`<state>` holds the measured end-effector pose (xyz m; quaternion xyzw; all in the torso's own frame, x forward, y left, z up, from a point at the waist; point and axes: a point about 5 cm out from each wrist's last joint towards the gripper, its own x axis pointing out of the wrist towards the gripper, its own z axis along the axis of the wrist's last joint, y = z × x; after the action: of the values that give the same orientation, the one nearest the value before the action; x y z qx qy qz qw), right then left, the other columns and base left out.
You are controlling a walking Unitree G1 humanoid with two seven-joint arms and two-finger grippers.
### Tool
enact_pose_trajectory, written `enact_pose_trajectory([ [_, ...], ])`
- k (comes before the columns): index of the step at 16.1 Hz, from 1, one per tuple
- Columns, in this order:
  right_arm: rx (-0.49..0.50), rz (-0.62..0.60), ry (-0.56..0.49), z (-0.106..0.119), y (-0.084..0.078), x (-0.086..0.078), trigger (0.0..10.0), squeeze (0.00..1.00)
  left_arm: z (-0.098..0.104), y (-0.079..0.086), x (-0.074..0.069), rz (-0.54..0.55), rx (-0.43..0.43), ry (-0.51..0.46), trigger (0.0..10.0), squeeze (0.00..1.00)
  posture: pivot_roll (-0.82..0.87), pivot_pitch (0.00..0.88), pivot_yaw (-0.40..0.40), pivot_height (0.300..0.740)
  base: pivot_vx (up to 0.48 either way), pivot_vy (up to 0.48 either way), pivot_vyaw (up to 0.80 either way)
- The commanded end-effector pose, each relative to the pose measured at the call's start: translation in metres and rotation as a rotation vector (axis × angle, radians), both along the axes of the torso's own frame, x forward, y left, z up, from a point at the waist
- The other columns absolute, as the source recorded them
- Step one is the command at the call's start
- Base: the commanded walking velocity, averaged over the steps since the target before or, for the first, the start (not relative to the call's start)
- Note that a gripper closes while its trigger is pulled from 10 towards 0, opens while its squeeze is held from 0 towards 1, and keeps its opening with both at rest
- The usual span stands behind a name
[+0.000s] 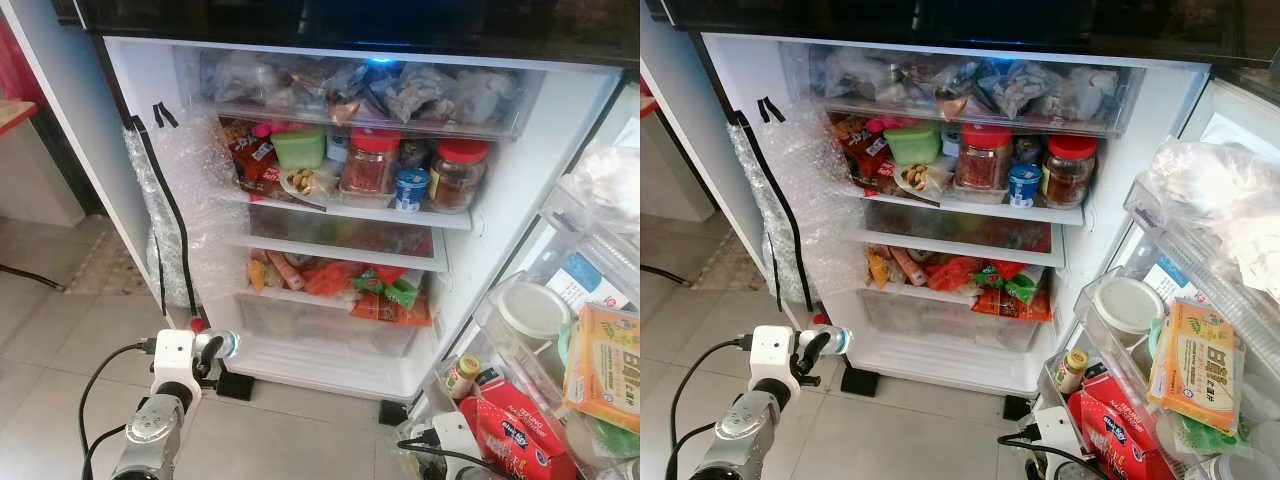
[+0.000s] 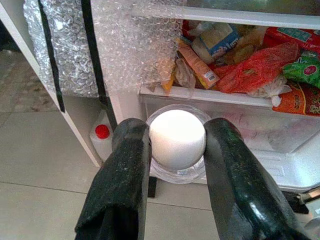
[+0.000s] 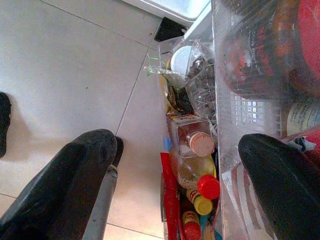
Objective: Restocking fridge
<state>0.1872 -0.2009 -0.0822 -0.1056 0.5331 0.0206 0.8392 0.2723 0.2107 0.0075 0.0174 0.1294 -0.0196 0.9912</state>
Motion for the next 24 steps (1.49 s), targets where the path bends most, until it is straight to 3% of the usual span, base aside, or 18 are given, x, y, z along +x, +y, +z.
enact_pose_trajectory([
  [1,-0.013,0.022,-0.075,0.011,0.0,0.021,10.0,0.0,0.003,0.002,0.002,0.012,-0.003,-0.014,10.0,0.0,0.04,0.0,-0.023,0.74,0.0,0.0,0.0],
  [4,0.004,-0.018,-0.059,0.004,0.002,0.009,10.0,0.0,-0.009,0.001,-0.014,-0.037,0.005,0.037,10.0,0.0,-0.02,0.0,0.047,0.74,0.0,0.0,0.0],
  [6,0.011,-0.044,-0.043,0.0,0.003,0.001,10.0,0.0,-0.015,-0.008,-0.014,-0.086,0.009,0.078,10.0,0.0,-0.05,0.0,0.068,0.74,0.0,0.0,0.0],
  [10,0.001,-0.041,-0.022,-0.003,-0.001,-0.006,10.0,0.0,-0.018,-0.019,-0.012,-0.121,0.025,0.104,10.0,0.0,-0.03,0.0,0.044,0.74,0.0,0.0,0.0],
  [16,-0.058,-0.032,-0.029,-0.005,-0.009,-0.015,10.0,0.0,-0.029,-0.026,-0.028,-0.153,0.03,0.12,10.0,0.0,-0.03,0.0,0.033,0.74,0.0,0.0,0.0],
  [21,-0.069,-0.031,-0.023,-0.005,-0.01,-0.016,10.0,0.0,-0.026,-0.022,-0.027,-0.132,0.013,0.101,10.0,0.0,-0.03,0.0,0.032,0.74,0.0,0.0,0.0],
  [24,-0.065,-0.033,-0.034,-0.005,-0.009,-0.016,10.0,0.0,-0.022,-0.029,-0.025,-0.193,0.03,0.067,10.0,0.0,-0.02,0.0,0.033,0.74,0.0,0.0,0.0],
])
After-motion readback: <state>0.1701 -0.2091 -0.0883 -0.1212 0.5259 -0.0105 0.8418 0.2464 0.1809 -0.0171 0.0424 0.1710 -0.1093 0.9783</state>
